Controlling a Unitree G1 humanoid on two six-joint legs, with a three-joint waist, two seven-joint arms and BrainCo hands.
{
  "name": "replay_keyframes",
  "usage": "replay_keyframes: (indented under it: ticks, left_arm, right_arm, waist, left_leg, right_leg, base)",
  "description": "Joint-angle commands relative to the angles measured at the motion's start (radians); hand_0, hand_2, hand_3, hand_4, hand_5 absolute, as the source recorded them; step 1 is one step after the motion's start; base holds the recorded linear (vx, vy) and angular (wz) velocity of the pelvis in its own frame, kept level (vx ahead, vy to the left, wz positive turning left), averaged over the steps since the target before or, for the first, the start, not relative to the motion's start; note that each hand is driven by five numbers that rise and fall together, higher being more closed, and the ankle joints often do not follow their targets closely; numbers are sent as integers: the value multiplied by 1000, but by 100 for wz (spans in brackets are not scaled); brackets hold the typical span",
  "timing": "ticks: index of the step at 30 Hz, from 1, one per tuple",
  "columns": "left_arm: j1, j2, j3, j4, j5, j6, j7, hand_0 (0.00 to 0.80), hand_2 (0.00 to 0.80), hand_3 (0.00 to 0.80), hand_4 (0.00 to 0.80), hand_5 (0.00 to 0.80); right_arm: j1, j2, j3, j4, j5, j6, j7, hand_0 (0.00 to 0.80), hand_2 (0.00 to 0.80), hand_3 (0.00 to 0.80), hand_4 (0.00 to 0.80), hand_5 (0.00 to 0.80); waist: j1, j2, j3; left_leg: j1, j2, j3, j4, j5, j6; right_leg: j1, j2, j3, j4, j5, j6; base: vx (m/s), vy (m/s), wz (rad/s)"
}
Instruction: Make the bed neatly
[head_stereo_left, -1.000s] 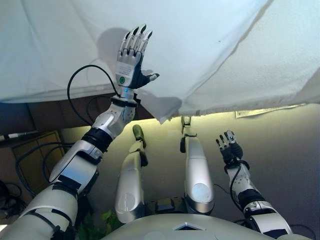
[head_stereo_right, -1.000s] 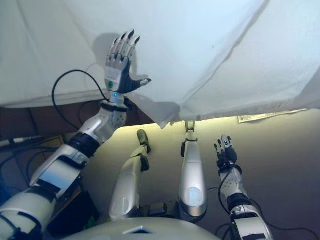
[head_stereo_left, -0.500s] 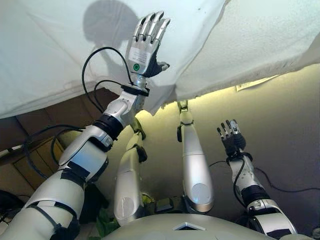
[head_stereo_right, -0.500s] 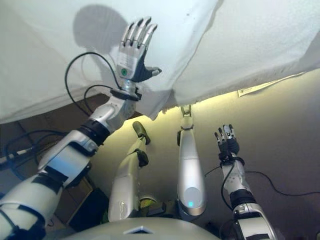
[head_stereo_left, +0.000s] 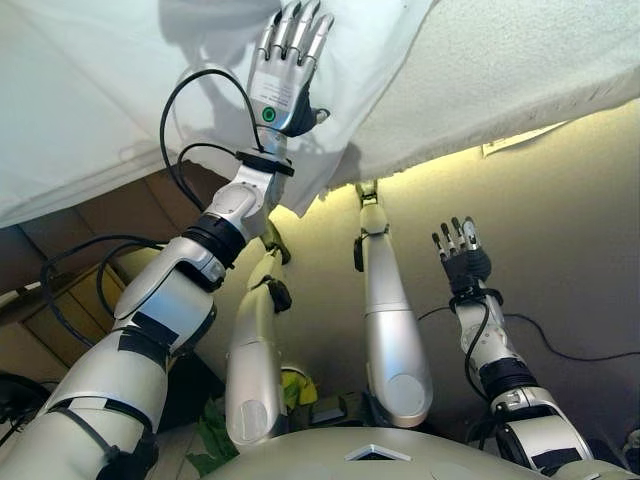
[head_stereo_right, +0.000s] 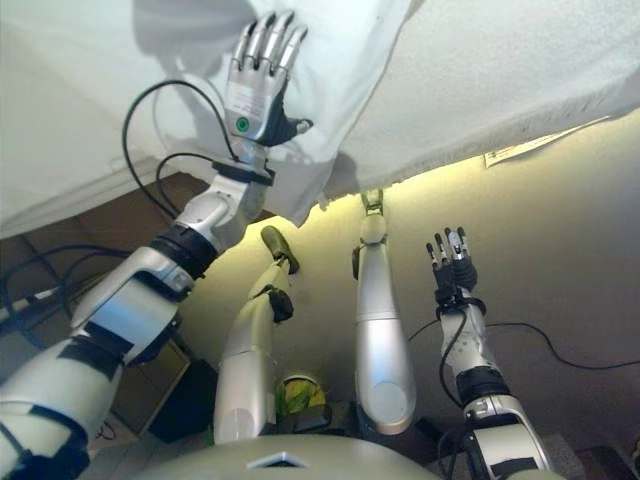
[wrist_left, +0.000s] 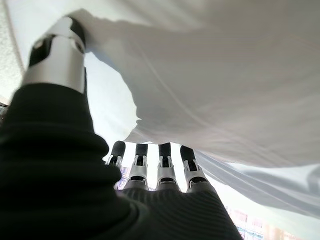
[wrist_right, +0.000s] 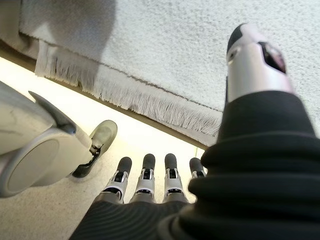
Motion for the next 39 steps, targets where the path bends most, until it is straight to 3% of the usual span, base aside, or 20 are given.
replay_keyframes:
  ticks: [1,2,3,4,15,16,17,20,28,32,39]
  left_arm:
    - [-100,28,39,-69,30,16,6,0,0,0,0,0]
    - [-111,26,37,-73,14,33,-27,0,0,0,0,0]
    - [-119,20,29,-72,17,68,-84,493,493,493,493,493]
    - [-121,16,25,-70,16,84,-112,800,800,800,800,800]
    - [-100,-15,5,-20,-19,90,-143,800,800,800,800,800]
    - [-86,-17,7,-16,-29,81,-139,800,800,800,800,800]
    - [-91,-9,14,-13,-41,67,-132,800,800,800,800,800]
    - [-56,9,31,-17,-95,13,-103,800,800,800,800,800]
    - [246,69,154,44,-219,-151,0,800,800,800,800,800]
    - [431,106,239,86,-320,-174,25,800,800,800,800,800]
    - [678,209,393,117,-445,-201,12,800,800,800,800,800]
  right_arm:
    - [48,-92,8,-52,49,-33,17,0,0,0,0,0]
    - [45,-98,7,-53,53,-31,19,0,0,0,0,0]
    - [42,-103,4,-57,51,-25,19,0,0,0,0,0]
    - [41,-105,3,-62,47,-21,16,0,0,0,0,0]
    - [65,-114,6,-58,36,-24,40,0,0,0,0,0]
    - [78,-114,8,-53,37,-23,46,0,0,0,0,0]
    - [72,-116,4,-52,36,-22,55,0,0,0,0,0]
    - [93,-113,-2,-51,24,-15,68,0,0,0,0,0]
    - [176,-96,-34,-13,-16,17,93,0,0,0,0,0]
    - [198,-66,-71,31,-48,28,99,0,0,0,0,0]
    - [247,-45,-116,65,-72,67,110,0,0,0,0,0]
  waist:
    - [-41,26,12]
    - [-42,29,12]
    - [-44,31,12]
    - [-45,31,12]
    - [-57,33,12]
    - [-53,34,12]
    - [-54,33,12]
    - [-46,35,12]
    - [3,24,12]
    - [52,20,12]
    - [132,24,-87]
  left_leg:
    - [-102,33,-71,152,14,-6]
    - [-103,30,-70,152,14,-6]
    - [-103,28,-70,152,15,-6]
    - [-104,27,-70,152,15,-6]
    - [-89,28,-57,150,23,-5]
    - [-62,31,-66,156,-3,-11]
    - [-80,28,-56,146,27,-5]
    - [-54,28,-60,142,25,-3]
    - [147,43,-96,123,9,-4]
    - [245,50,-125,107,6,-2]
    - [345,50,-151,-8,35,-1]
  right_leg:
    - [27,-34,-8,-47,53,55]
    - [23,-35,-6,-44,52,55]
    - [22,-34,-5,-43,52,54]
    - [21,-34,-4,-42,52,54]
    - [38,-43,0,-42,53,60]
    - [66,-43,-5,-34,23,65]
    - [49,-47,-5,-44,52,59]
    - [83,-52,-17,-41,45,57]
    - [310,-76,-86,-44,8,47]
    - [437,-95,-125,-62,-6,52]
    - [572,-105,-185,-147,-9,61]
  base:
    - [22,69,-3]
    - [11,65,-1]
    - [8,55,2]
    - [10,51,3]
    - [21,49,-2]
    - [0,47,-3]
    - [4,48,-3]
    - [-12,47,0]
    - [51,47,3]
    - [69,-15,23]
    - [75,15,22]
